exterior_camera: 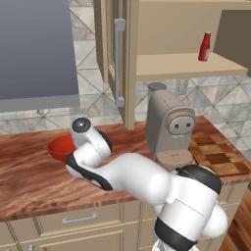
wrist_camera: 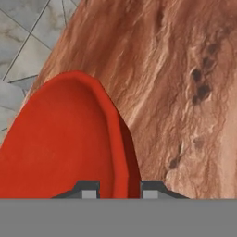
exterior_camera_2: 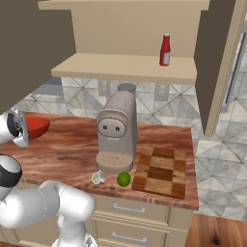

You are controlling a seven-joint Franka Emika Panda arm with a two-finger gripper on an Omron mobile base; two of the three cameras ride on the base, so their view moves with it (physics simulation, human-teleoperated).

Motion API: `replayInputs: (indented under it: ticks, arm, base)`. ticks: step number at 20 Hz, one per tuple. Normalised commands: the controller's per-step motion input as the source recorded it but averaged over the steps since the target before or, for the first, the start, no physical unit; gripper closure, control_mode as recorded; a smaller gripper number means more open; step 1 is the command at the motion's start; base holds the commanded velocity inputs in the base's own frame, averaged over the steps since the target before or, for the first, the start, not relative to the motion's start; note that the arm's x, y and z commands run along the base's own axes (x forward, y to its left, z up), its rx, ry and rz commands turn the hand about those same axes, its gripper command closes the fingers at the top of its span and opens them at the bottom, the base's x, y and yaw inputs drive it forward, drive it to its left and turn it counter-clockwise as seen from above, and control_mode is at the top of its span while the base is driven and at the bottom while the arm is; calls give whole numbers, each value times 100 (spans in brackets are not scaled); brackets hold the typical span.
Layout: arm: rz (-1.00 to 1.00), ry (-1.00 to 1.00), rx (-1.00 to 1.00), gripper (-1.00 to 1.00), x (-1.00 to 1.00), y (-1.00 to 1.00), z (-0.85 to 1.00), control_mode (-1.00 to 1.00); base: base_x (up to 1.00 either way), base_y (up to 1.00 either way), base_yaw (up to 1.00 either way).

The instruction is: Open the cabinet. Place the bowl and condiment on the counter. Then place the lime and garlic on the cutting board.

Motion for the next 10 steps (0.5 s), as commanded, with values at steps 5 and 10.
replayInputs:
  ticks: [5, 10]
  arm:
    - [0, 3, 0, 100, 14, 5, -19, -100]
    - [0, 1, 0, 100, 10, 4, -19, -100]
  base:
    - [0, 0, 0]
    - [0, 0, 0]
